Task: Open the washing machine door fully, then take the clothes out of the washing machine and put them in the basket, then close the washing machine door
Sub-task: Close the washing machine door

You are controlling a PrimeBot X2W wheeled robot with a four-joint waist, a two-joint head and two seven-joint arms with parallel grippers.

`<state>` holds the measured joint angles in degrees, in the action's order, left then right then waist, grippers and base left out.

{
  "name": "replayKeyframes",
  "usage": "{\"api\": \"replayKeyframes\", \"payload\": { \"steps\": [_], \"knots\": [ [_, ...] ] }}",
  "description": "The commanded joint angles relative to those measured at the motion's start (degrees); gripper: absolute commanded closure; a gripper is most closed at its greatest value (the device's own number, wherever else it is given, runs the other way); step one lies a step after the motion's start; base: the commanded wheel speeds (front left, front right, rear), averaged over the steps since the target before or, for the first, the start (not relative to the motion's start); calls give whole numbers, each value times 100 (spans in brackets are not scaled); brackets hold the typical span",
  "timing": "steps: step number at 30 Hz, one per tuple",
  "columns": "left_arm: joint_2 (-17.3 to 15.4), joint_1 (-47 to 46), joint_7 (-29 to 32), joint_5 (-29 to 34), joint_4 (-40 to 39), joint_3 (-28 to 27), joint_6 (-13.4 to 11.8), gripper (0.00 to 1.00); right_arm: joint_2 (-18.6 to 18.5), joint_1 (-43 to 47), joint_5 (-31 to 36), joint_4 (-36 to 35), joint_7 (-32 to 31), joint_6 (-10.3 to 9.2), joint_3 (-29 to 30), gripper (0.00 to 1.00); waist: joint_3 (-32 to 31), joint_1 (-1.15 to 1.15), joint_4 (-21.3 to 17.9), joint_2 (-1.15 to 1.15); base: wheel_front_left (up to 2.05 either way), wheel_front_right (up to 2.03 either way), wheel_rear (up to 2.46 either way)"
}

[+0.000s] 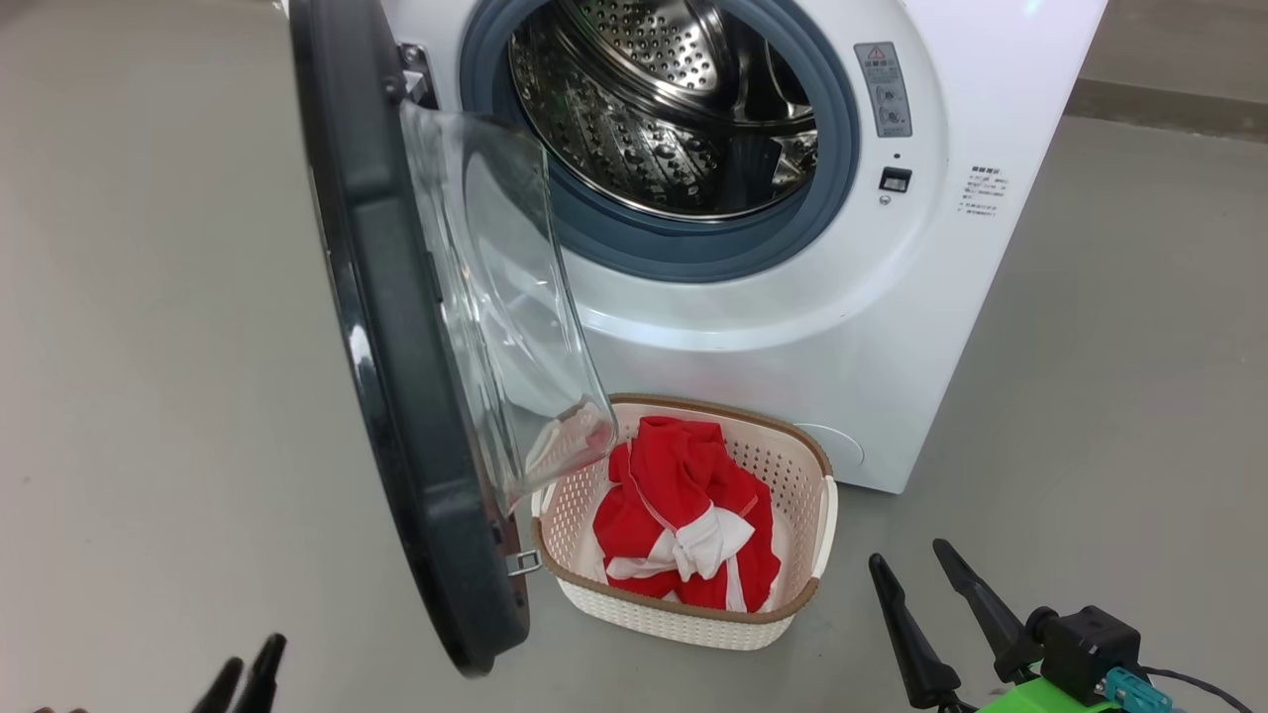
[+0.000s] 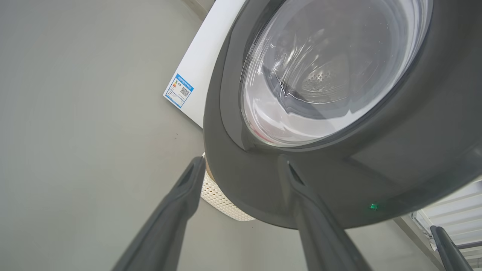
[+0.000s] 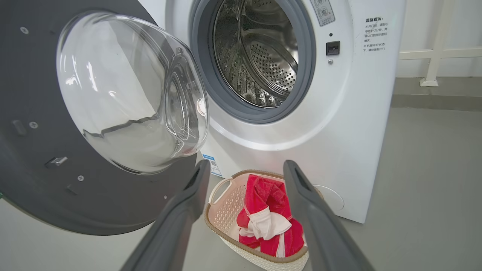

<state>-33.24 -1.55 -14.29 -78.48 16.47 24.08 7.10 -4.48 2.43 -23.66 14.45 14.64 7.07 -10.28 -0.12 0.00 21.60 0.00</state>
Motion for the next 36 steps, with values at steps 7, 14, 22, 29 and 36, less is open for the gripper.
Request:
{"api": "replayKeyframes", "payload": {
  "steps": [7, 14, 22, 29, 36],
  "knots": [
    [470, 128, -70, 1299, 197, -853, 38, 0, -65, 24, -74, -104, 36, 42, -64, 0, -112, 0, 41, 0, 0, 0, 0],
    [969, 272, -70, 2664, 418, -1499, 38, 0, -77, 55, -80, -141, 36, 42, 55, 0, -172, 0, 63, 0, 0, 0, 0],
    [1689, 416, -71, 4625, 340, -2621, 38, 0, -65, 116, -63, -197, 36, 42, 241, 0, -194, 0, 41, 0, 0, 0, 0],
    [2217, 575, -71, 6200, -253, -3176, 38, 0, -53, 146, -53, -284, 36, 42, 419, 0, -171, 0, 5, 0, 0, 0, 0],
    [2583, 726, -71, 6810, -626, -3442, 38, 0, -66, 232, -31, -310, 36, 42, 464, 0, -147, 0, -26, 0, 0, 0, 0]
  ]
}}
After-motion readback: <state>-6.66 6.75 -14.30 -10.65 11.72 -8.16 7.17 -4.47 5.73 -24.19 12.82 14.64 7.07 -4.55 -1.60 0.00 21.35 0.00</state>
